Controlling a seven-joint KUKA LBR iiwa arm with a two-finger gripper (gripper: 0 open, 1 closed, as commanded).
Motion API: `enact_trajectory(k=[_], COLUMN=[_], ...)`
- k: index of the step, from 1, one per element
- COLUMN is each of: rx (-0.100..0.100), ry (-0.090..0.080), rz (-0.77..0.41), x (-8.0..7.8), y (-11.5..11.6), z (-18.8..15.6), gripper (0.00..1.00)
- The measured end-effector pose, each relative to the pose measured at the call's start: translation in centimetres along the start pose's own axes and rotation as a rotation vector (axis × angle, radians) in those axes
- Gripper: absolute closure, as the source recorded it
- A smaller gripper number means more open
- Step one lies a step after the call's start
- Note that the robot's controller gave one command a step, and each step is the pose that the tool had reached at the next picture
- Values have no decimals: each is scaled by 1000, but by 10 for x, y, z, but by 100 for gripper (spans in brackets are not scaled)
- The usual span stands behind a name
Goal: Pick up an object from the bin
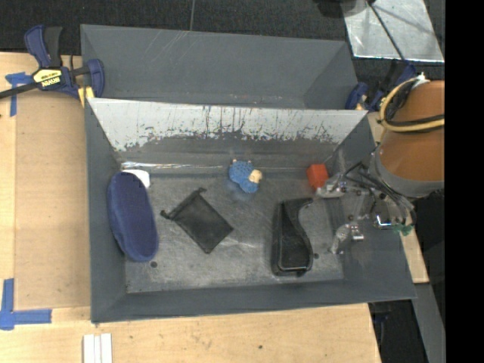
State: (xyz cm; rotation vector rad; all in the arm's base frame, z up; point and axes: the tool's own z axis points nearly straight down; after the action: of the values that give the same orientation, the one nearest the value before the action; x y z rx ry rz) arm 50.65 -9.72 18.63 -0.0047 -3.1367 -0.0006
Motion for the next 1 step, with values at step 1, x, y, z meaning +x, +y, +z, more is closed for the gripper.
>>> enact_trajectory(k=[1], rx=[16], ry=[-52], rz=[-378], x=[2], y=[27], z=[66], gripper=[0])
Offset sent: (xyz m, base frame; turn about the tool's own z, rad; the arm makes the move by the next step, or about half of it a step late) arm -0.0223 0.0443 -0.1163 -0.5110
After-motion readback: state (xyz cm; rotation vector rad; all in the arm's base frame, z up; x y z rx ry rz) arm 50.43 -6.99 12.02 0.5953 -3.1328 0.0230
